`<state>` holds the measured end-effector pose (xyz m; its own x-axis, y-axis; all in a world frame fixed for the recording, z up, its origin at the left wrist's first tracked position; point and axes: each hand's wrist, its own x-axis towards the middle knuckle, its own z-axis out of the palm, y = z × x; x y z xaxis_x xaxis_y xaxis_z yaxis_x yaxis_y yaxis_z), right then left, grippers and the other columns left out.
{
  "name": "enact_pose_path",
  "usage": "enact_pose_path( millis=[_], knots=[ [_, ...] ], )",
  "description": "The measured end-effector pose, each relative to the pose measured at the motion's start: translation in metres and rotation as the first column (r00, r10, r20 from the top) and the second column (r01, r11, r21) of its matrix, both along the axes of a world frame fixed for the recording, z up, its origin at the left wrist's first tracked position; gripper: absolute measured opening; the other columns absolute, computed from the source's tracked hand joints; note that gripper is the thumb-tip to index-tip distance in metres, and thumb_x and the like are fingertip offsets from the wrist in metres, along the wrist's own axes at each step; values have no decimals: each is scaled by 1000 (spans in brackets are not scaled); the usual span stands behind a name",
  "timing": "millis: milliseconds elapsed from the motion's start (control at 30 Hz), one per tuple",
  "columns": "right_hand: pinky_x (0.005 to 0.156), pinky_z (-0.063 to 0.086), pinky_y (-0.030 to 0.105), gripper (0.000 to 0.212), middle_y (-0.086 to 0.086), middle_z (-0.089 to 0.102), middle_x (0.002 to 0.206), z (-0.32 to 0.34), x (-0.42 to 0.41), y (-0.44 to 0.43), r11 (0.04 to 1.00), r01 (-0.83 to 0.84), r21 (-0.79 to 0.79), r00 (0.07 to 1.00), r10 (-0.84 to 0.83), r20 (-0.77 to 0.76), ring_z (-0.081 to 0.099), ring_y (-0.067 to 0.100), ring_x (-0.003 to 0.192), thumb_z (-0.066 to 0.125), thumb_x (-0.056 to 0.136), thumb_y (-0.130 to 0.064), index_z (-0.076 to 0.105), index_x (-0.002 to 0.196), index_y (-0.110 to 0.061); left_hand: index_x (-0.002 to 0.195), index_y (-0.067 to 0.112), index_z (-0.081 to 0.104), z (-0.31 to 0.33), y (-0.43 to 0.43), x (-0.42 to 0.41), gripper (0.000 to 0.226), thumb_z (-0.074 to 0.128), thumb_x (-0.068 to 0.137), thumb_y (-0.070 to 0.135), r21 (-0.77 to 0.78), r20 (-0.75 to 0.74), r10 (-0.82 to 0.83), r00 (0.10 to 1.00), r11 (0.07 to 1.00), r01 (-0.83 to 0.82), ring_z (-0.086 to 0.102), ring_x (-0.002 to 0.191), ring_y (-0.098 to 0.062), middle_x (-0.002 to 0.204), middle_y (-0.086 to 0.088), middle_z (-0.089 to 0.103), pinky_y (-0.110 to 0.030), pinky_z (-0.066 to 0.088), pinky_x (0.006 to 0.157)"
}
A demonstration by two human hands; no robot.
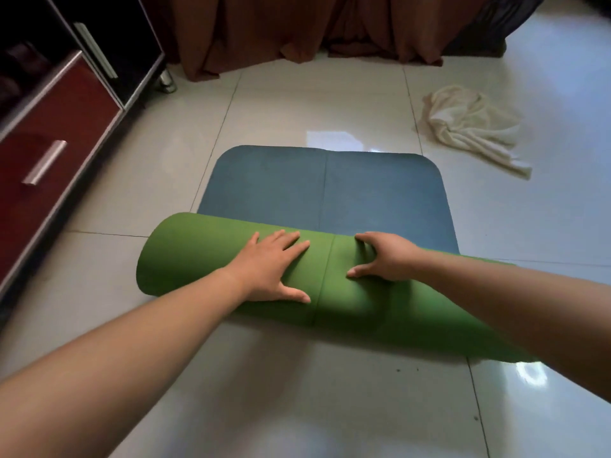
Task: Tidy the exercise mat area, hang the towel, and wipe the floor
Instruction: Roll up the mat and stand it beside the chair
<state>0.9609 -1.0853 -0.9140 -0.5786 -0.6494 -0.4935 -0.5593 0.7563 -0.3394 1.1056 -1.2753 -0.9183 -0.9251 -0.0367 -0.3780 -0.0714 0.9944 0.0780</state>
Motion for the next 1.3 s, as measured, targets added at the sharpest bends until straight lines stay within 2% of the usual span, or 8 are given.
enact_pose_path(
  millis=[367, 500, 667, 767, 867, 1000, 1100, 1300],
  knots=[
    [93, 44, 35, 55, 9, 59, 125, 0, -30, 1, 970, 53, -238, 998, -59, -19, 52, 28, 117, 59, 83, -54, 58, 120, -13, 144, 39, 23, 7, -10, -52, 114, 44, 45, 92, 114, 54, 199, 978, 972, -204, 22, 141, -18, 153, 7, 25, -52, 23, 112],
    [101, 36, 41, 65, 8, 49, 129, -2, -15, 5, 970, -123, -207, 969, 72, -237, 43, 28, 122, 56, 78, -63, 49, 120, -14, 137, 30, 43, 2, -22, -81, 82, 63, 66, 66, 201, -45, 251, 967, 950, -238, 38, 132, -16, 143, 3, 43, -41, 32, 109],
    [117, 7, 43, 97, 4, 5, 158, 0, -11, 29, 979, -192, -64, 922, 158, -354, 5, 24, 145, 57, 79, -61, 7, 148, -16, 110, 24, 66, -6, -37, -128, 42, 63, 79, 53, 308, -170, 311, 935, 918, -249, 56, 111, -17, 118, 2, 64, -33, 44, 94],
    [113, 21, 45, 98, 8, 18, 156, 0, -10, 42, 980, -198, -37, 909, 169, -382, 20, 28, 143, 70, 72, -55, 21, 148, -16, 103, 26, 69, -9, -43, -142, 33, 60, 82, 50, 332, -191, 270, 944, 922, -197, 59, 105, -18, 112, 2, 67, -32, 46, 87],
    [93, 47, 46, 97, 10, 52, 137, 2, -21, 39, 984, -176, -15, 888, 152, -434, 54, 30, 122, 85, 49, -52, 51, 132, -15, 105, 27, 68, -8, -48, -145, 32, 54, 87, 50, 355, -192, 215, 958, 925, -136, 58, 106, -18, 114, 4, 66, -32, 45, 86],
    [115, 22, 37, 87, 1, 18, 156, 17, -35, 26, 997, -69, -24, 931, 56, -360, 19, 22, 143, 66, 77, -51, 20, 148, -28, 121, 27, 57, -8, -48, -131, 53, 44, 85, 63, 320, -294, 105, 950, 947, -6, 51, 119, -18, 128, 3, 57, -35, 40, 96],
    [111, 27, 36, 83, 2, 25, 153, 21, -45, 20, 997, 65, -46, 934, -77, -349, 25, 21, 140, 68, 76, -50, 27, 145, -32, 138, 25, 40, -11, -42, -114, 86, 32, 72, 79, 179, -326, -7, 945, 981, 69, 36, 134, -21, 144, 0, 41, -41, 26, 109],
    [102, 36, 33, 75, -1, 35, 147, 25, -62, 14, 994, 95, -50, 933, -106, -345, 36, 20, 133, 70, 74, -50, 38, 140, -34, 148, 27, 15, -8, -42, -103, 93, 56, 74, 67, 69, -280, -103, 955, 990, 127, 11, 144, -22, 156, -1, 14, -44, 11, 115]
  ],
)
